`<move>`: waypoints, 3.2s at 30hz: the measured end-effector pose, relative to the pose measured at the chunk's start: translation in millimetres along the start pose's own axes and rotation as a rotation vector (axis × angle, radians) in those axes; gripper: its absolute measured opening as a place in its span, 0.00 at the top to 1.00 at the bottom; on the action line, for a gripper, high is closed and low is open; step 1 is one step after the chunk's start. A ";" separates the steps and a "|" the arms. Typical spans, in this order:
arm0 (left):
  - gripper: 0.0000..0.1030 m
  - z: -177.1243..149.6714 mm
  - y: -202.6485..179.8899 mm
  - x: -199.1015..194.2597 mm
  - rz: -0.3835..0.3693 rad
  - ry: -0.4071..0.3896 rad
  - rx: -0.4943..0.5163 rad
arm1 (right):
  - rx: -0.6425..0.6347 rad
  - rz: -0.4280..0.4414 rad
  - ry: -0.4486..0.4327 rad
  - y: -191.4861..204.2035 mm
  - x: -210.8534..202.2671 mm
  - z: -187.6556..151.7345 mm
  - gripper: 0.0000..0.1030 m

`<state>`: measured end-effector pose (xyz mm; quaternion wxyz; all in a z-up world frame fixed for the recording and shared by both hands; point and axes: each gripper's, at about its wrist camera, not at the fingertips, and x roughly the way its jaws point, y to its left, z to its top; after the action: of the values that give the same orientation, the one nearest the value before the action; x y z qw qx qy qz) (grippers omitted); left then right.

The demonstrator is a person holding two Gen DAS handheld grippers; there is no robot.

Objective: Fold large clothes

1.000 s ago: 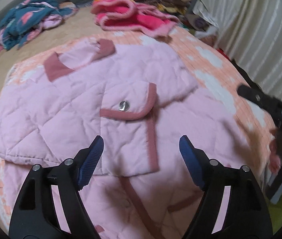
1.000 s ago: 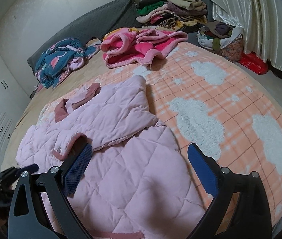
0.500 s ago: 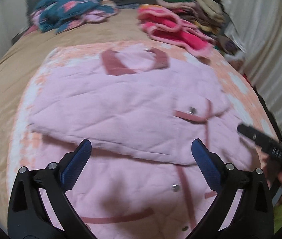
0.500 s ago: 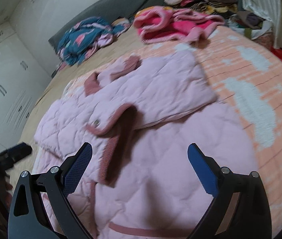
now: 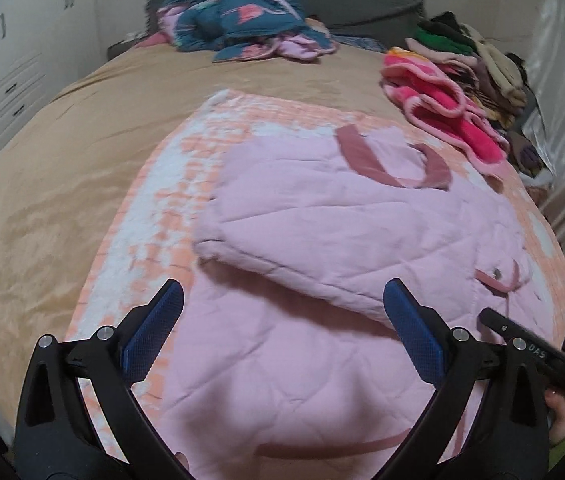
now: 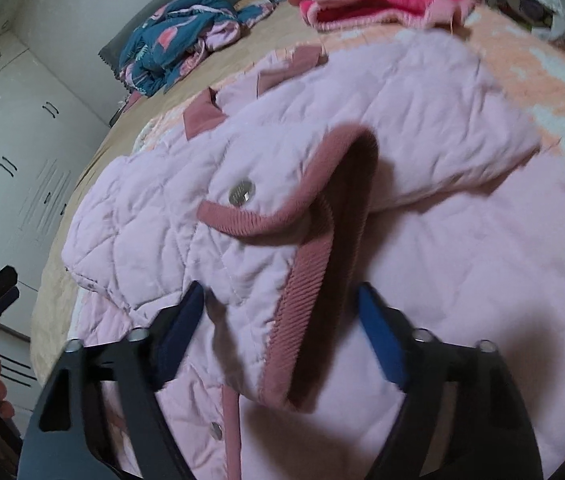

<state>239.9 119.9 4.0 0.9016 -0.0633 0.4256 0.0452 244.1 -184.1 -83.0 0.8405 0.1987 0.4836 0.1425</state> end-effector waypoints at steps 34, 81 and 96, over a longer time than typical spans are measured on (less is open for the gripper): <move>0.09 78.3 19.9 38.6 -0.053 -0.011 -0.090 | -0.411 -0.059 -0.319 24.0 -97.5 133.6 0.88; 0.08 33.9 -55.5 146.7 -0.052 0.205 0.105 | -0.443 -0.213 -0.268 11.1 -67.7 103.0 0.28; 0.08 30.3 -47.9 157.5 -0.084 0.216 0.067 | -0.484 -0.202 -0.085 37.4 11.4 109.0 0.24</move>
<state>369.3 81.5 -95.0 0.8531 -0.0554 0.5186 -0.0137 342.7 -167.6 -24.5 0.8929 -0.0518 0.4172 0.1610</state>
